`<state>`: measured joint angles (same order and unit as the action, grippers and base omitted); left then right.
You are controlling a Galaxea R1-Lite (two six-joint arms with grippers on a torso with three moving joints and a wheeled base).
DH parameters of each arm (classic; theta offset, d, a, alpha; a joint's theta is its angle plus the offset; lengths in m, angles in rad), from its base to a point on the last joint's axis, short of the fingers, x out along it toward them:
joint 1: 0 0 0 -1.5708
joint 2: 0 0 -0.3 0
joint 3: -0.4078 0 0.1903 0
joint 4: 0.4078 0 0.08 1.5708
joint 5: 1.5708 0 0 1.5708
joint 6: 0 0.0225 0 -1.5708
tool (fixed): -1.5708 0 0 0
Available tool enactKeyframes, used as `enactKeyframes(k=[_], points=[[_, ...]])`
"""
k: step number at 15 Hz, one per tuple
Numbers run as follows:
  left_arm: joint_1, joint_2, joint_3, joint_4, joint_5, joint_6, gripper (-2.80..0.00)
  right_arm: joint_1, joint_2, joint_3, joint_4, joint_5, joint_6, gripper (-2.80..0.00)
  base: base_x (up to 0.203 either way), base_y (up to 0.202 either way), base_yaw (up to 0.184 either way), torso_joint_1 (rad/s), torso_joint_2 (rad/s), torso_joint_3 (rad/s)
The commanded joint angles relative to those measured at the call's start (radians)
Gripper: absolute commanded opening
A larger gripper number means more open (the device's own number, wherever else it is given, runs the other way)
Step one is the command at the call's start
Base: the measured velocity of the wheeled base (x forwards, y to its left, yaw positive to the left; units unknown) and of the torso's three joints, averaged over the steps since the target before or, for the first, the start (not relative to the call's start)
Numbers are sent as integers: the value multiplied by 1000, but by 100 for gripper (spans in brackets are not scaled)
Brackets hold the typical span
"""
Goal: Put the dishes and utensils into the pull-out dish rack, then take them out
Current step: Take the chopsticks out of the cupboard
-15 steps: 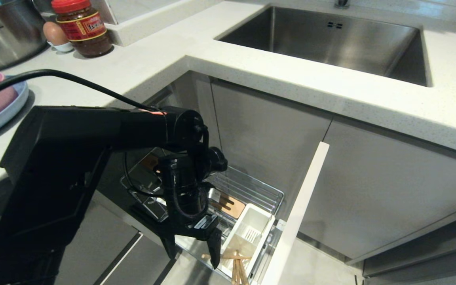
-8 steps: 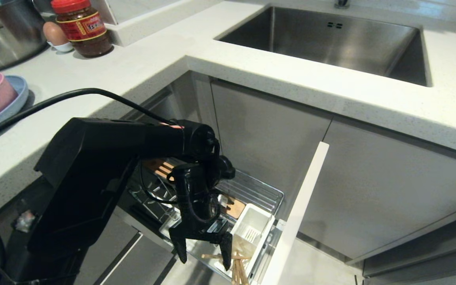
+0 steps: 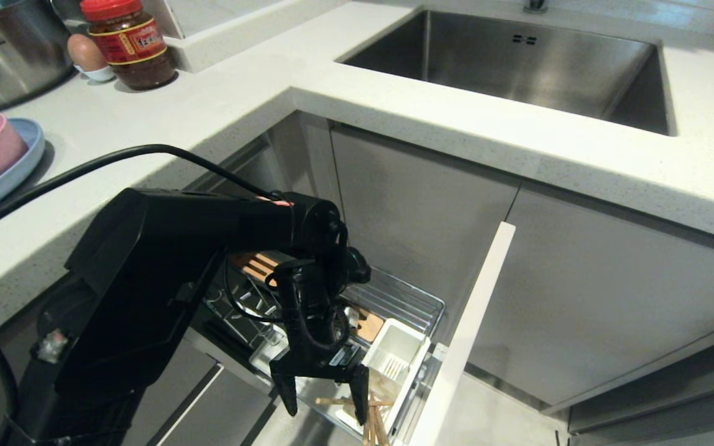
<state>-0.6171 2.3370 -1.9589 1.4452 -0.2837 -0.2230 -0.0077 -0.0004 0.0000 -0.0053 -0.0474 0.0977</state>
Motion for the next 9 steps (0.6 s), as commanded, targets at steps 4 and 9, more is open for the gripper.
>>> enactKeyframes(k=[4,9], points=[[-1,7,0,8,-5,1,0,0,-4,0,-1,0,1,-280,0,0,0,0,0,0],[-7,12,0,12,-5,1,-280,0,-4,0,-1,0,1,-280,0,0,0,0,0,0]])
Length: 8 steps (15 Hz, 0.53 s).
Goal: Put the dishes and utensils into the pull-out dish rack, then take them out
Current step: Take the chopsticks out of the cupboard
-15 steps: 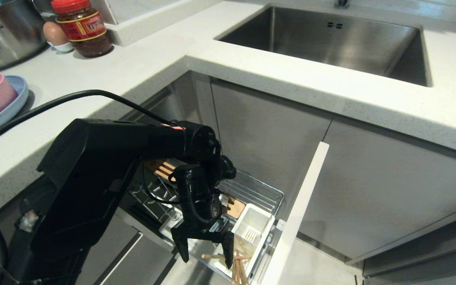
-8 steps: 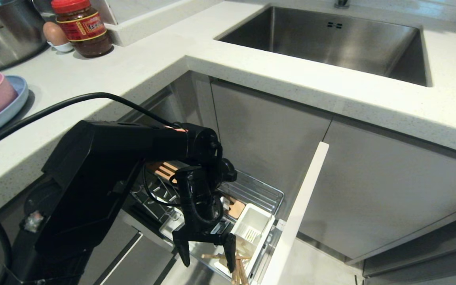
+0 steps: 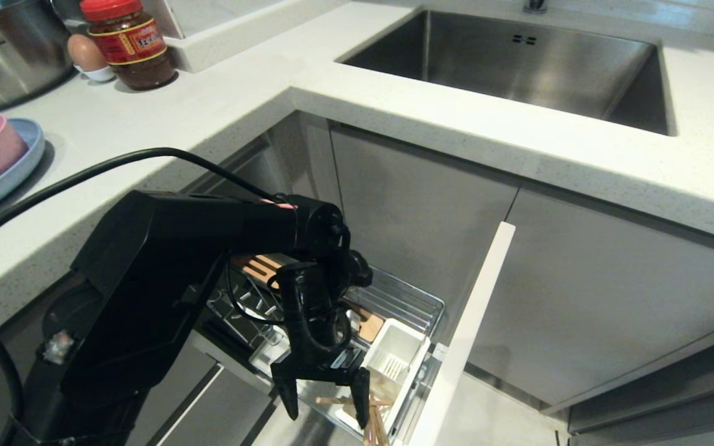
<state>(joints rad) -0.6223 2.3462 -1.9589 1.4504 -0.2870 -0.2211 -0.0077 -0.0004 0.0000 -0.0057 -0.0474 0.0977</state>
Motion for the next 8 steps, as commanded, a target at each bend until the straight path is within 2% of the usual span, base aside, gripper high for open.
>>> enactKeyframes(k=[1,8], points=[[-5,2,-1,3,-3,-3,-280,0,-4,0,0,0,1,-280,0,0,0,0,0,0],[-14,-1,-3,-4,-23,-4,-280,0,-4,0,0,0,1,-280,0,0,0,0,0,0]])
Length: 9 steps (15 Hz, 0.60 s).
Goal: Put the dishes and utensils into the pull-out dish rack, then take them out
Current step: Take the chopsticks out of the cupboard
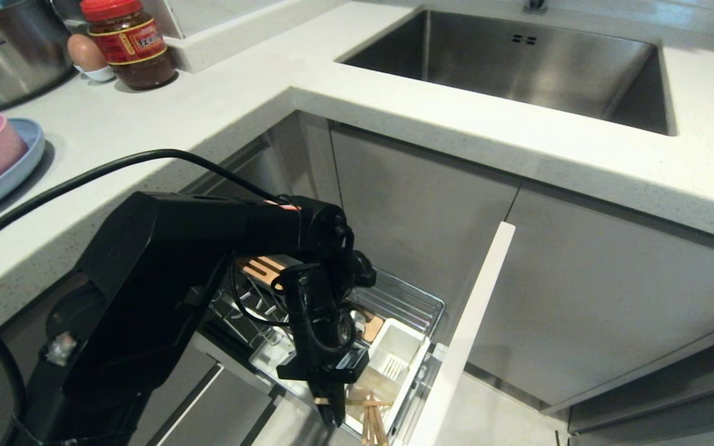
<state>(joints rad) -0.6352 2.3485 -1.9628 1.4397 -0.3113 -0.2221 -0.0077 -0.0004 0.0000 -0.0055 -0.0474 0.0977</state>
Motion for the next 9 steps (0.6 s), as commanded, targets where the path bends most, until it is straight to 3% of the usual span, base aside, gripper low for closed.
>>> enactKeyframes(k=[1,9], points=[[-3,-6,1,7,-2,-6,-280,0,-4,0,-1,0,1,-280,0,0,0,0,0,0],[-41,-139,6,81,-14,-7,-280,0,-4,0,-1,0,1,-280,0,0,0,0,0,0]])
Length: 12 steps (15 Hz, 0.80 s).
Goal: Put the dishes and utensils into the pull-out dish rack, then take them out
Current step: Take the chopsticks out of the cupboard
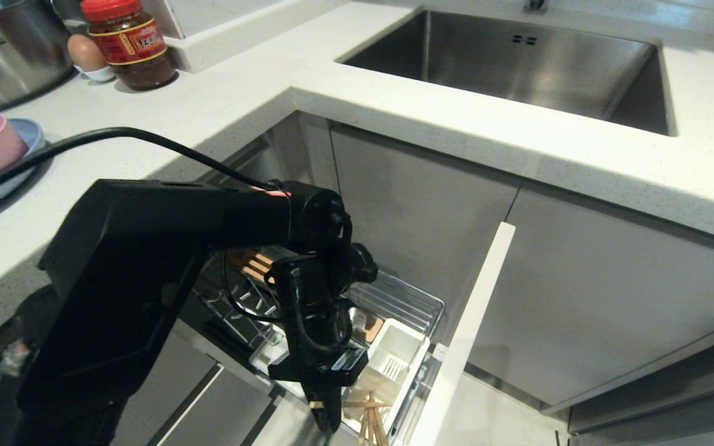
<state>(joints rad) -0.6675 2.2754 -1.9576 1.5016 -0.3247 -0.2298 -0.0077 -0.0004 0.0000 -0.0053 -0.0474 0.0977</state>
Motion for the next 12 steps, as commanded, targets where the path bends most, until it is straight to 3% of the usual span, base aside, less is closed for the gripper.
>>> enactKeyframes(k=[1,4,9,12], points=[[-16,-93,1,26,2,5,-280,0,-4,0,-1,0,1,-280,0,0,0,0,0,0],[-32,-202,2,28,29,46,-280,0,-4,0,-1,0,1,-280,0,0,0,0,0,0],[-35,-363,2,28,133,52,-280,0,-4,0,-1,0,1,-280,0,0,0,0,0,0],[-36,-469,2,28,155,57,-280,0,-4,0,-1,0,1,-280,0,0,0,0,0,0]])
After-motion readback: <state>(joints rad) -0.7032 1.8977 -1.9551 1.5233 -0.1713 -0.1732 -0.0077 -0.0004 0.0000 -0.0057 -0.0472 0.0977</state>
